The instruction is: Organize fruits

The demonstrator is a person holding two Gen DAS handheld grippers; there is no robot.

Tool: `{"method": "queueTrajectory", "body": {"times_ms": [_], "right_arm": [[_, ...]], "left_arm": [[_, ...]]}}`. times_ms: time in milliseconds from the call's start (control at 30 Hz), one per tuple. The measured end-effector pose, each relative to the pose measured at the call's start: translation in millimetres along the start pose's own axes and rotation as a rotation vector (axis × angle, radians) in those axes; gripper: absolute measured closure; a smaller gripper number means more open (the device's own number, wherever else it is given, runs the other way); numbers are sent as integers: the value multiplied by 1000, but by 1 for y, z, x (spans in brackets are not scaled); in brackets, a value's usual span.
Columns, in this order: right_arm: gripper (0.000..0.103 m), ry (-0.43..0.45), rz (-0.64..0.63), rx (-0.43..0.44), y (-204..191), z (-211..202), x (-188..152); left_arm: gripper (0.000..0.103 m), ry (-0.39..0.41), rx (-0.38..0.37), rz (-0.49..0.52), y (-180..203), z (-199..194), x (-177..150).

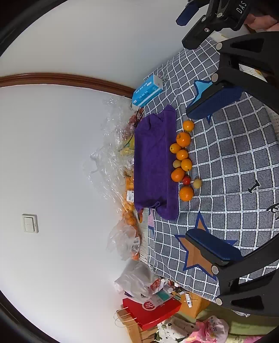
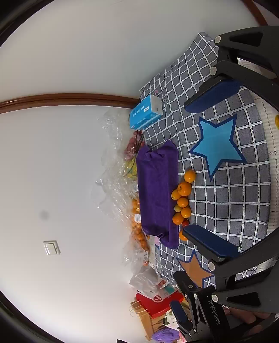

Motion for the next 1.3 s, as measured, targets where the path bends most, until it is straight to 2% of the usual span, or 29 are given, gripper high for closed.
{"method": "queueTrajectory", "body": {"times_ms": [1300], "right_arm": [[0, 6, -12, 8, -10, -2, 0]], "left_arm": [[1, 8, 12, 2, -5, -4, 1]]}}
Point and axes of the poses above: each gripper's, at about its wrist camera, not at the fingertips, and z roughly the way its jaws point, y to its right, x to its top, the point moved 1 cm from there along z, roughly the way its jaws point, and after that the axes turned 15 degrees about -z, right-handed, at the moved point
